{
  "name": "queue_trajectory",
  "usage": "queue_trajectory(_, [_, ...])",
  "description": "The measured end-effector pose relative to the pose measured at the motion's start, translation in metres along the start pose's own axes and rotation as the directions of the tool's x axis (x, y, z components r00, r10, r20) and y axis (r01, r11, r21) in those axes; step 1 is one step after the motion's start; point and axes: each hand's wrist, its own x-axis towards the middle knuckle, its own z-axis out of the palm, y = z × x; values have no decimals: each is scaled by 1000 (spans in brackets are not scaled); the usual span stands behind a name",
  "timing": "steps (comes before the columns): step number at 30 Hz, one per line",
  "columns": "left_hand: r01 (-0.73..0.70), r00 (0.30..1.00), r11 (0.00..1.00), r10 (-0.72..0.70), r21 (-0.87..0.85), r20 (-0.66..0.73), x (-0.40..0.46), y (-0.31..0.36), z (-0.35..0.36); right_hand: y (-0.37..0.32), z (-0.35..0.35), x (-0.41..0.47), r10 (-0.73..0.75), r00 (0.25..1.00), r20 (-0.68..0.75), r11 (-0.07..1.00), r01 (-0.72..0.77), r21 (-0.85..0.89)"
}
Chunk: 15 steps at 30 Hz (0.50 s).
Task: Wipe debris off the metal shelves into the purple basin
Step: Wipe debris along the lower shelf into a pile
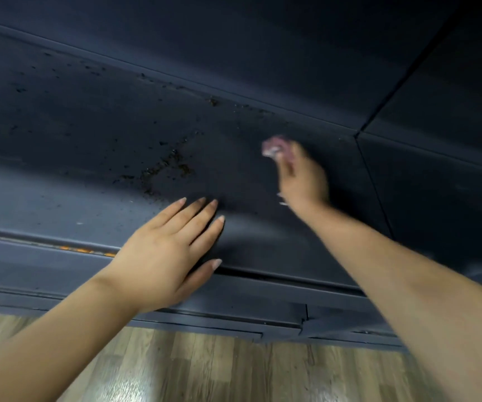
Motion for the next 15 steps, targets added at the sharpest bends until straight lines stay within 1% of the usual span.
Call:
queue_trajectory(2, [10, 1000, 1000, -10, 1, -21, 8, 0, -1, 47, -22, 2, 171, 983, -60, 980, -176, -89])
queue_trajectory(4, [19, 1000, 1000, -19, -7, 18, 18, 1, 2, 85, -35, 1, 354, 933, -72, 919, -361, -161])
queue_trajectory(6, [20, 996, 1000, -19, -14, 85, 23, 3, 6, 102, -37, 3, 423, 904, -57, 882, -425, -201])
queue_trajectory(8, [17, 993, 1000, -15, -13, 113, 22, 3, 8, 104, -31, 15, 422, 906, -26, 883, -417, -216])
queue_trajectory(10, [10, 994, 1000, -9, -7, 111, 21, 2, 9, 97, -18, 32, 378, 926, 11, 906, -367, -212])
queue_trajectory(12, [9, 994, 1000, -9, -4, 110, 22, 3, 9, 67, -1, 45, 294, 952, 82, 935, -269, -232])
queue_trajectory(15, [6, 991, 1000, -5, -7, 131, 22, 2, 9, 1, 29, 56, 102, 973, 205, 987, -73, -144])
